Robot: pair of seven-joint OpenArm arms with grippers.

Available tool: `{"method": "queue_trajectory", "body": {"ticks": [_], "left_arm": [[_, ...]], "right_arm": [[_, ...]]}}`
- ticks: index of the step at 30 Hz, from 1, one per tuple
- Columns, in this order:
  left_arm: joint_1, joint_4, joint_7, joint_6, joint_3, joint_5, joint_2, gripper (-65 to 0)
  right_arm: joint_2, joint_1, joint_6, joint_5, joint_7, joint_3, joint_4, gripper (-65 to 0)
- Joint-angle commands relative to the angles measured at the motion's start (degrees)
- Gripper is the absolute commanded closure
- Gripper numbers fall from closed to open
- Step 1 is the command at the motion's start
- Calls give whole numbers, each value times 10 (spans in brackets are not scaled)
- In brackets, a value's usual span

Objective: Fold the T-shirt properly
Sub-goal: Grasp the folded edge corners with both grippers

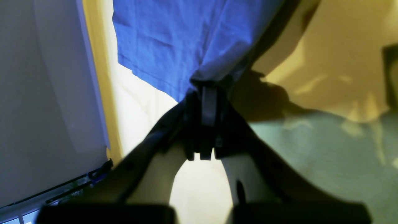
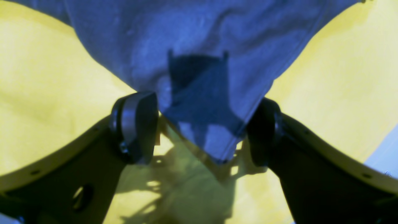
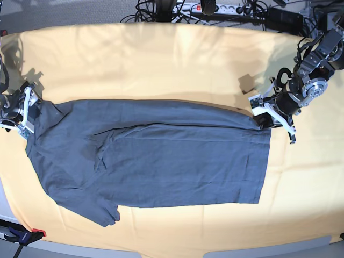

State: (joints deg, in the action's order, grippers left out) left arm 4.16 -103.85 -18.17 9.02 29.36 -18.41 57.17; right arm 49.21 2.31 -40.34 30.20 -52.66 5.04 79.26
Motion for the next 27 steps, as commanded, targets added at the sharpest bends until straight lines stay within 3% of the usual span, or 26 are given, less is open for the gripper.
{"method": "queue_trajectory", "body": {"ticks": [1,10,15,18,24,27], "left_arm": [[13,-6,2,-12,-5,-2,13,0],[27,-6,2,-11,-5,16,13,0],[27,-7,2,-11,-5,15,13,0],[27,-7,2,-12,-5,16,13,0],[27,-7,2,-12,-5,15,13,0],[27,-7,2,-11,-5,16,13,0]], "right_arm": [[17,0,3,-19,-3,-6,5,-447],[67,-6,3,-14,28,-6,6,-447],[65,-14,3,29,46,-6,6,-447],[58,-19,3,8,58,-6,6,-444],[43,-26,3,-39,94,-6,6,-341],[43,-26,3,-50,94,-6,6,-329]]}}
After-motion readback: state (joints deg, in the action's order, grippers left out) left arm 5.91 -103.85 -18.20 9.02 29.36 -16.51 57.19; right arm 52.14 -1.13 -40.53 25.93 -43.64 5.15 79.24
